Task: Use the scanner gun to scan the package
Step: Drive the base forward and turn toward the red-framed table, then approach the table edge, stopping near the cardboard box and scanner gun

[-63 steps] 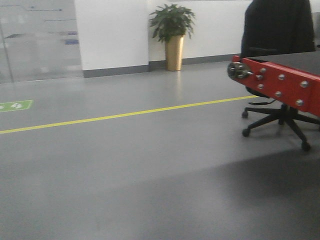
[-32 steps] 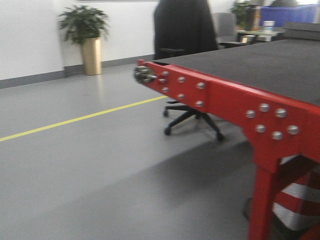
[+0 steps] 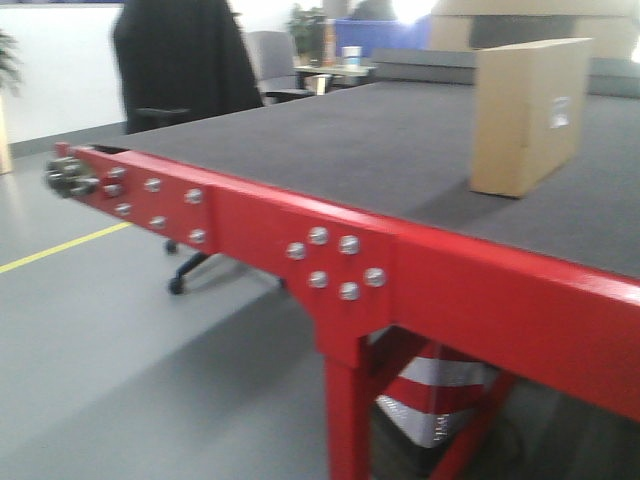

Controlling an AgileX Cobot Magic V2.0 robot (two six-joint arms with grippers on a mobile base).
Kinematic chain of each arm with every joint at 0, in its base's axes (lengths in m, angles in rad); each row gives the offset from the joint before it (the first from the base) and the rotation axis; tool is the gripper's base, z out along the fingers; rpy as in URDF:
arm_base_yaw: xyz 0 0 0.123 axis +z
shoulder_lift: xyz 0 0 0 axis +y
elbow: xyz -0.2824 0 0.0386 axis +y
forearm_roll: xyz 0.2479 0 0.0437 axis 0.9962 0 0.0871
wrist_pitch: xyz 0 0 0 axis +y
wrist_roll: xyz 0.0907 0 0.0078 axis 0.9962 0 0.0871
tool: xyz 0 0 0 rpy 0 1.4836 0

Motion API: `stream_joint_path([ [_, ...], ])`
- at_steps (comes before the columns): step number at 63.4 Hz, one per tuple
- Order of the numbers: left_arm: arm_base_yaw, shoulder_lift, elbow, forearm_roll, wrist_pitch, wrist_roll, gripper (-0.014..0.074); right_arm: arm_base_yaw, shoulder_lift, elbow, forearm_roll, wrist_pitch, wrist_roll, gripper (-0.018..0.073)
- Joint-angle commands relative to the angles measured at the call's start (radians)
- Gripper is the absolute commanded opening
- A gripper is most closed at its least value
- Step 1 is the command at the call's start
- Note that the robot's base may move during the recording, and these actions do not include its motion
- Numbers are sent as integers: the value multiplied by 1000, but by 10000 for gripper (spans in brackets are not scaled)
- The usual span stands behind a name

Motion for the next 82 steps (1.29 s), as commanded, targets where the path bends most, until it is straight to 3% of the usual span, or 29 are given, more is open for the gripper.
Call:
stream_joint_path([
  [1, 2, -4, -3, 1, -15, -2, -111, -6, -4, -4, -2, -16, -1, -168],
  [82, 2, -4, -3, 1, -15, -2, -111, -6, -4, -4, -2, -16, -1, -168],
])
